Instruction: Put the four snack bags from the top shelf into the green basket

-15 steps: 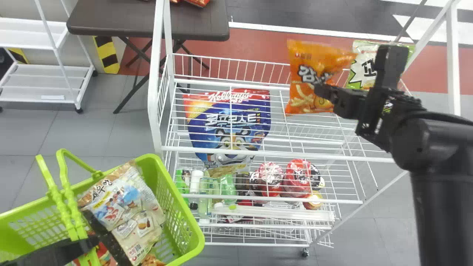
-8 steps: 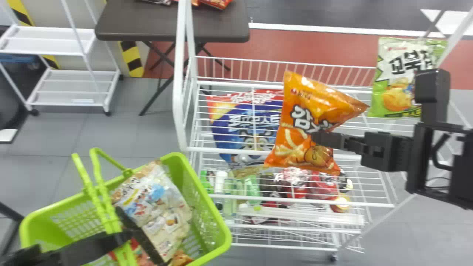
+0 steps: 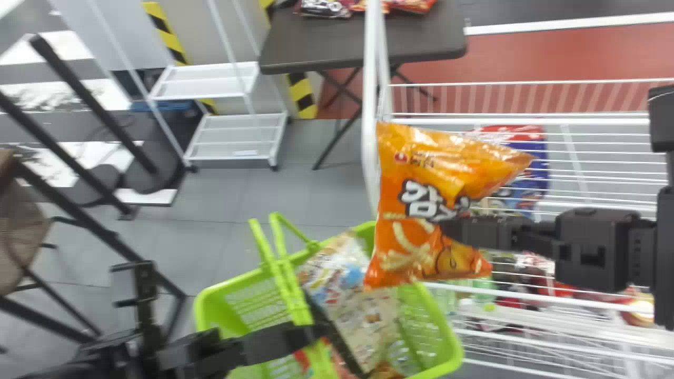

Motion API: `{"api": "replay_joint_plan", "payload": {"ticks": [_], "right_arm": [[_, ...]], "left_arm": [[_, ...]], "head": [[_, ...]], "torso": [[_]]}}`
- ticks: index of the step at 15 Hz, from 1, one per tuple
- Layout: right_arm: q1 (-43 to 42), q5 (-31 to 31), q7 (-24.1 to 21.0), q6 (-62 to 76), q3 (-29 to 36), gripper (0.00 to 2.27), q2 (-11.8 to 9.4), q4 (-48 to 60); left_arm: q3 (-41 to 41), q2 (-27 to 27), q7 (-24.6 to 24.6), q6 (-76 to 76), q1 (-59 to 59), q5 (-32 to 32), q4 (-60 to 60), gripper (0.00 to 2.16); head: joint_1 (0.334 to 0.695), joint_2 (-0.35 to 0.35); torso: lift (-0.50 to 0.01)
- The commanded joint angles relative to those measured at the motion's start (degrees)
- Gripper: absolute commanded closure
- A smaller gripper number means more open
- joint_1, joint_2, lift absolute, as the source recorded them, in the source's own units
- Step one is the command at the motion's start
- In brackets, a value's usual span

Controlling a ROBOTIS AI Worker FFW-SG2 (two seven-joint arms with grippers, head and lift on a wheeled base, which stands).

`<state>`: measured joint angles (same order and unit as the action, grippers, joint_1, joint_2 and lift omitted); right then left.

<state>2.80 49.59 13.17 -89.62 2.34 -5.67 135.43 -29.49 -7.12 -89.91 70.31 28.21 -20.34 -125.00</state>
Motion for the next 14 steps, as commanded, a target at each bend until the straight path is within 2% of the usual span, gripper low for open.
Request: {"api": "replay_joint_plan", "payload": {"ticks": [1,5,7,10,13,14], "right_arm": [[-1.6,-1.5,-0.8,-0.5,-7.9,2.25,0.8,-4.8],[-4.6,-0.2,-2.3,-0.5,-13.7,2.25,0.9,-15.0],[-7.3,4.0,-2.1,-0.5,-15.7,2.25,0.9,-22.4],[-10.2,7.4,0.2,-0.5,-18.0,2.25,2.5,-30.7],[-13.7,10.6,3.2,-0.5,-19.7,2.24,2.9,-37.0],[-14.7,10.6,4.5,-0.5,-20.1,2.04,3.1,-38.5]], "left_arm": [[0.7,0.0,-0.7,0.7,0.0,-0.2,-1.6,2.15],[0.7,-0.1,-0.7,1.2,-0.2,-1.8,-3.8,2.15],[1.5,-0.1,-0.7,1.4,-0.4,-2.0,-4.5,2.15],[3.3,-0.1,-0.7,1.4,-0.4,-1.8,-5.1,2.15],[4.6,-0.3,-0.7,1.5,-0.4,-1.8,-5.2,2.15],[4.9,-0.3,-0.7,1.5,-0.4,-1.7,-5.2,2.15]], "head": [[0.695,0.333],[0.695,0.35],[0.695,0.35],[0.695,0.35],[0.695,0.35],[0.695,0.35]], "torso": [[-0.006],[-0.006],[-0.006],[-0.006],[-0.006],[-0.006]]}}
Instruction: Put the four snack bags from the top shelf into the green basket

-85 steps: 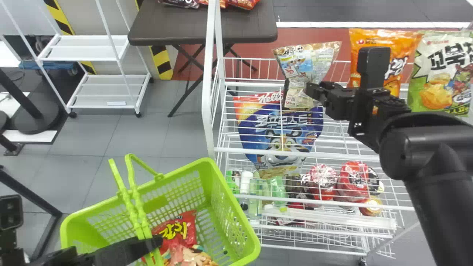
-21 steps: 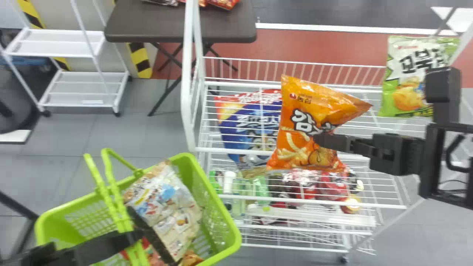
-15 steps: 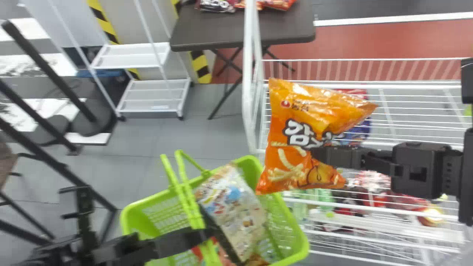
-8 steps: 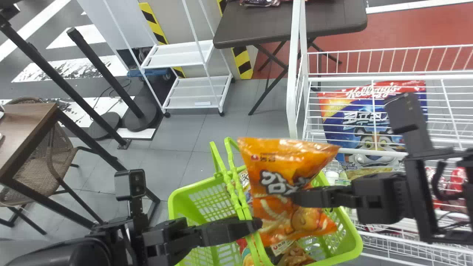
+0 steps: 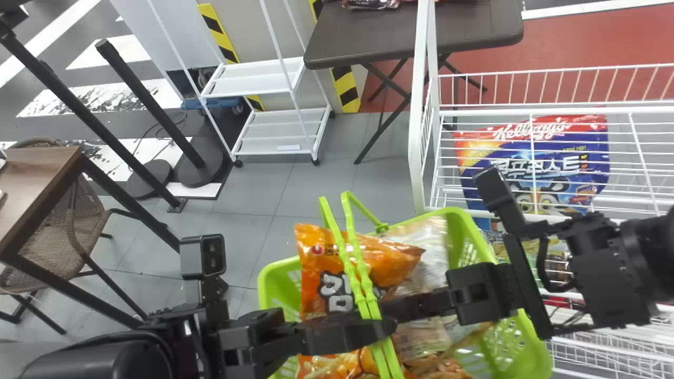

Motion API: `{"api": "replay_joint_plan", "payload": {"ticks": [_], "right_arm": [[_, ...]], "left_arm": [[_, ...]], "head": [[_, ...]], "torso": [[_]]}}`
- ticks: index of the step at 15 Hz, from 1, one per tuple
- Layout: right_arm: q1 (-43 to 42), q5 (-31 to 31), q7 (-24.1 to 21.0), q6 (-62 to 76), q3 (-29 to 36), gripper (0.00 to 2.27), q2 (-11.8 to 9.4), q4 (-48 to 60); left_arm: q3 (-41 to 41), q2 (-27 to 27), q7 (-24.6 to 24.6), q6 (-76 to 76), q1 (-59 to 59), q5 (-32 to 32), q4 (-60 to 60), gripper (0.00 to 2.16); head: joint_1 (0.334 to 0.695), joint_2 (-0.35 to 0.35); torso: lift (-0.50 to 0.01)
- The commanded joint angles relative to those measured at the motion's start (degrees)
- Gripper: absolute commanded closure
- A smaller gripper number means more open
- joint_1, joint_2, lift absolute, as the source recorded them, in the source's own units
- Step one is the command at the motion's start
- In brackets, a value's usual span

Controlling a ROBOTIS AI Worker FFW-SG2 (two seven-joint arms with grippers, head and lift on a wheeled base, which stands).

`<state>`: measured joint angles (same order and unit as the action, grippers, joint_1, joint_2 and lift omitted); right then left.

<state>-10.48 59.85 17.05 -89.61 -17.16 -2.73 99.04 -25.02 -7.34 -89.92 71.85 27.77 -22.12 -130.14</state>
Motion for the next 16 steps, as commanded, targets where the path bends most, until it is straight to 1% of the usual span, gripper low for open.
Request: {"api": "replay_joint_plan", "payload": {"ticks": [1,2,3,5,6,7,8,9,10,11,12,13,15,16], "right_arm": [[-1.5,0.4,0.7,-0.5,-0.7,1.42,0.3,-2.7],[-1.1,-0.4,0.6,-0.5,-0.4,0.23,0.1,-2.3],[-0.4,-1.4,0.2,-0.5,0.1,0.0,-0.3,-1.6],[0.3,-2.0,-0.8,-0.5,4.3,0.04,-1.2,1.9],[0.7,-1.8,-0.7,-0.5,7.4,0.06,-1.4,3.5],[1.3,-1.3,-0.7,-0.5,11.1,0.07,-2.0,6.2],[1.8,-0.5,-0.8,-0.5,15.2,0.07,-3.6,8.8],[1.8,0.2,-0.8,-0.5,19.4,0.07,-4.7,10.5],[2.0,0.0,-1.0,-0.5,23.8,0.07,-6.7,13.1],[2.6,-1.5,-1.4,-0.5,27.4,0.07,-8.0,15.1],[3.1,-5.0,-1.4,-0.5,30.3,0.07,-9.0,16.6],[3.3,-10.3,-1.2,-0.5,31.8,0.07,-9.6,16.8],[2.4,-24.4,-1.3,-0.5,31.8,0.06,-10.6,16.4],[2.3,-31.8,-1.4,6.2,31.4,0.05,-10.5,14.7]], "left_arm": [[0.4,0.0,-0.7,0.0,0.0,0.1,-0.1,2.15],[0.3,0.0,-0.7,0.0,0.0,0.1,-0.1,2.15],[0.1,0.0,-0.7,0.0,0.0,0.1,-0.1,2.15],[-0.6,0.0,-0.7,0.0,0.0,0.0,0.2,2.15],[-0.7,0.0,-0.7,0.0,0.0,0.0,0.3,2.15],[-1.1,0.0,-0.7,0.0,0.0,0.0,0.5,2.15],[-1.3,0.0,-0.7,0.0,0.0,0.0,0.7,2.15],[-1.7,0.0,-0.7,0.0,0.0,0.0,0.8,2.15],[-2.3,0.0,-0.7,0.0,0.0,0.0,1.0,2.15],[-2.7,0.0,-0.7,0.0,0.1,-0.1,1.4,2.15],[-3.0,0.0,-0.7,0.0,0.1,-0.1,1.7,2.15],[-3.1,0.0,-0.7,0.0,0.1,-0.1,1.8,2.15],[-3.1,0.0,-0.7,0.0,0.2,-0.1,1.8,2.15],[-3.2,0.0,-0.7,-0.2,0.4,-0.1,2.0,2.15]], "head": [[0.695,0.35],[0.695,0.35],[0.695,0.35],[0.695,0.35],[0.695,0.35],[0.695,0.35],[0.695,0.35],[0.695,0.35],[0.695,0.35],[0.695,0.325],[0.695,0.268],[0.695,0.22],[0.695,0.125],[0.695,0.033]], "torso": [[-0.006],[-0.006],[-0.006],[-0.006],[-0.006],[-0.006],[-0.006],[-0.006],[-0.006],[-0.006],[-0.006],[-0.006],[-0.006],[-0.006]]}}
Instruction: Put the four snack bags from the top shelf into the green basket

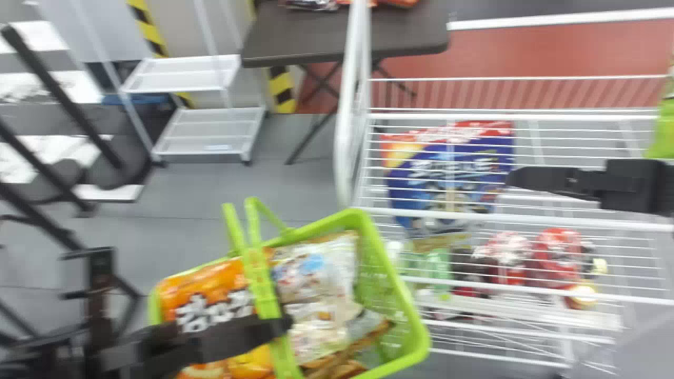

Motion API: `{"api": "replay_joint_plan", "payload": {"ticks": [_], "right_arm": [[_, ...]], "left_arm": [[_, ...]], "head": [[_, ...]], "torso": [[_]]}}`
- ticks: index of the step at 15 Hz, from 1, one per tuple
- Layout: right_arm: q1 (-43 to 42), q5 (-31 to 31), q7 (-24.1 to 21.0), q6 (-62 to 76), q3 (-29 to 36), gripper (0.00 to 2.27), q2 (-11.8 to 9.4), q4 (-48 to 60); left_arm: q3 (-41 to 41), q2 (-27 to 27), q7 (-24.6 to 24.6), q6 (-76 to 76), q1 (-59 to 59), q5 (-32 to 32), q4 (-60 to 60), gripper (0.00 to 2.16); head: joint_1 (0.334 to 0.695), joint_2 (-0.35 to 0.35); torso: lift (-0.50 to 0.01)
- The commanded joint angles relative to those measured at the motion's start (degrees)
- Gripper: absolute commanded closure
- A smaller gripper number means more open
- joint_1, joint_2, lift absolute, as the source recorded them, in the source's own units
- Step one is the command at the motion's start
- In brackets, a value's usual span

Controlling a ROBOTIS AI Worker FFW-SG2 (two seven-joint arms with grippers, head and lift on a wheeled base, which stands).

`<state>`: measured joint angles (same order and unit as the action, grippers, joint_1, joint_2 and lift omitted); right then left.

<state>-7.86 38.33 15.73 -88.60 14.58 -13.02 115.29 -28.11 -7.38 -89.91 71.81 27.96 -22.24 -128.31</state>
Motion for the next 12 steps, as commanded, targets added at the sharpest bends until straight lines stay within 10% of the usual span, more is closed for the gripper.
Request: {"api": "replay_joint_plan", "payload": {"ticks": [1,12], "right_arm": [[-1.1,-15.7,-0.1,11.5,-0.2,0.05,0.3,-4.1],[-17.5,-36.0,0.3,44.7,2.7,0.05,-1.0,-37.3]], "left_arm": [[-0.4,0.0,-0.7,-0.3,0.3,-0.1,0.7,2.15],[-2.5,0.2,-0.7,-2.1,0.5,-0.6,3.9,2.15]], "head": [[0.695,-0.018],[0.695,-0.28]], "torso": [[-0.006],[-0.006]]}}
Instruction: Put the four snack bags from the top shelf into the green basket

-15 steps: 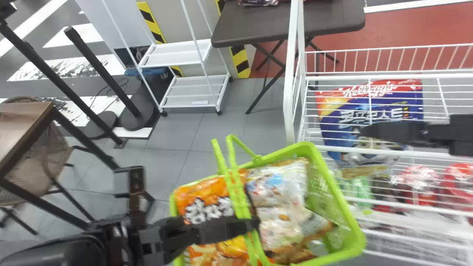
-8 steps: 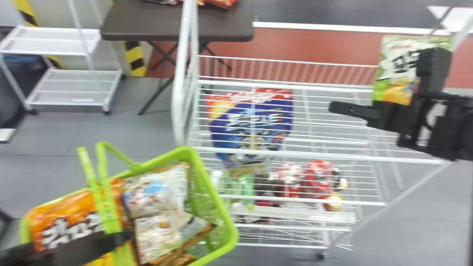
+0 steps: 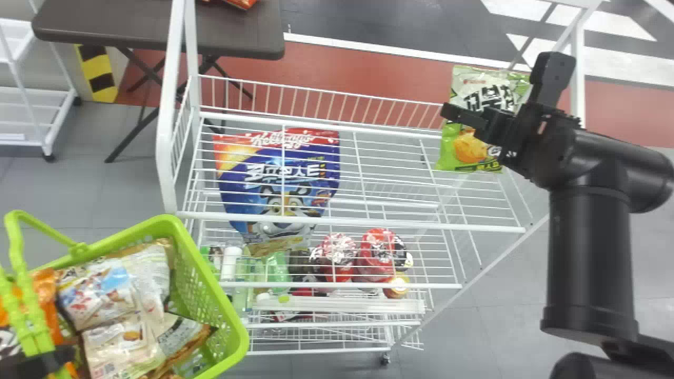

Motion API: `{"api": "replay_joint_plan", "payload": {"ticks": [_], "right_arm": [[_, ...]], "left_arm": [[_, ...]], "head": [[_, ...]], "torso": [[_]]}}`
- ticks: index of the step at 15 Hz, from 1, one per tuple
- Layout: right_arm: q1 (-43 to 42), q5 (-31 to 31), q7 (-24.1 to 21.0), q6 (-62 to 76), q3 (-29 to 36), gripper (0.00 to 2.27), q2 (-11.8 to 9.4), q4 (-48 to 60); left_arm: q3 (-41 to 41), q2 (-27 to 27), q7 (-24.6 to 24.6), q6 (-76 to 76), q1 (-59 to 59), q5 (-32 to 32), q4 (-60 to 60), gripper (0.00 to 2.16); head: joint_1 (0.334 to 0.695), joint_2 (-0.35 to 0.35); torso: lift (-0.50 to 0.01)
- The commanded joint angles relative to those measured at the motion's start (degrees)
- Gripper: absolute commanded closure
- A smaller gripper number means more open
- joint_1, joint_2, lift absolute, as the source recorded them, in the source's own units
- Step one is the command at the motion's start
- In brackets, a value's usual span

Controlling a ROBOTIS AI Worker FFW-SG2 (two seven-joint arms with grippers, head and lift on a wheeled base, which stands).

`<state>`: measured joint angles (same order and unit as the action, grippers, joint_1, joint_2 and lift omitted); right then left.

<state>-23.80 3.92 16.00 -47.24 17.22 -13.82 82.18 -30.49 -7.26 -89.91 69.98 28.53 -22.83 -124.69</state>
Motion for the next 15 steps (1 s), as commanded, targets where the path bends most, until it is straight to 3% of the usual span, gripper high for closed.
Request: {"api": "replay_joint_plan", "payload": {"ticks": [1,4,5,7,8,9,10,11,15], "right_arm": [[-2.6,-2.3,-0.3,5.3,0.6,0.05,-0.2,-6.8],[-5.4,-6.1,-0.5,7.0,1.0,0.08,-0.2,-12.5],[-5.9,-6.3,-0.6,7.0,1.0,0.18,-0.2,-13.5],[-6.3,-7.3,-0.6,5.6,1.0,0.6,-0.2,-13.9],[-6.3,-7.4,-0.5,4.4,1.1,0.94,-0.2,-13.8],[-5.9,-7.3,-0.6,3.3,1.2,1.63,-0.2,-13.7],[-5.6,-7.3,-1.6,1.4,1.2,2.15,-0.2,-13.0],[-5.2,-7.3,-1.7,1.0,1.3,2.24,-0.2,-12.2],[-2.4,-5.1,-1.4,-0.2,2.4,2.25,-0.1,-7.5]], "left_arm": [[-0.1,0.1,-0.7,-0.4,-0.1,0.0,0.7,2.15],[-0.4,0.0,-0.7,-0.8,-0.1,0.0,1.4,2.15],[-0.4,0.1,-0.7,-0.8,-0.1,-0.1,1.4,2.15],[-0.4,0.0,-0.7,-1.1,-0.1,-0.1,1.6,2.15],[-0.4,0.0,-0.7,-1.3,-0.1,-0.1,1.6,2.15],[-0.4,0.0,-0.7,-1.3,-0.1,-0.1,1.7,2.15],[-0.4,0.0,-0.7,-1.3,-0.1,-0.1,1.8,2.15],[-0.4,0.0,-0.7,-1.3,-0.1,-0.1,1.8,2.15],[-0.4,0.0,-0.7,-1.3,-0.1,-0.1,1.9,2.15]], "head": [[0.695,-0.286],[0.695,-0.309],[0.695,-0.313],[0.695,-0.316],[0.695,-0.317],[0.695,-0.319],[0.695,-0.32],[0.695,-0.322],[0.695,-0.329]], "torso": [[-0.006],[-0.006],[-0.006],[-0.006],[-0.006],[-0.006],[-0.006],[-0.006],[-0.006]]}}
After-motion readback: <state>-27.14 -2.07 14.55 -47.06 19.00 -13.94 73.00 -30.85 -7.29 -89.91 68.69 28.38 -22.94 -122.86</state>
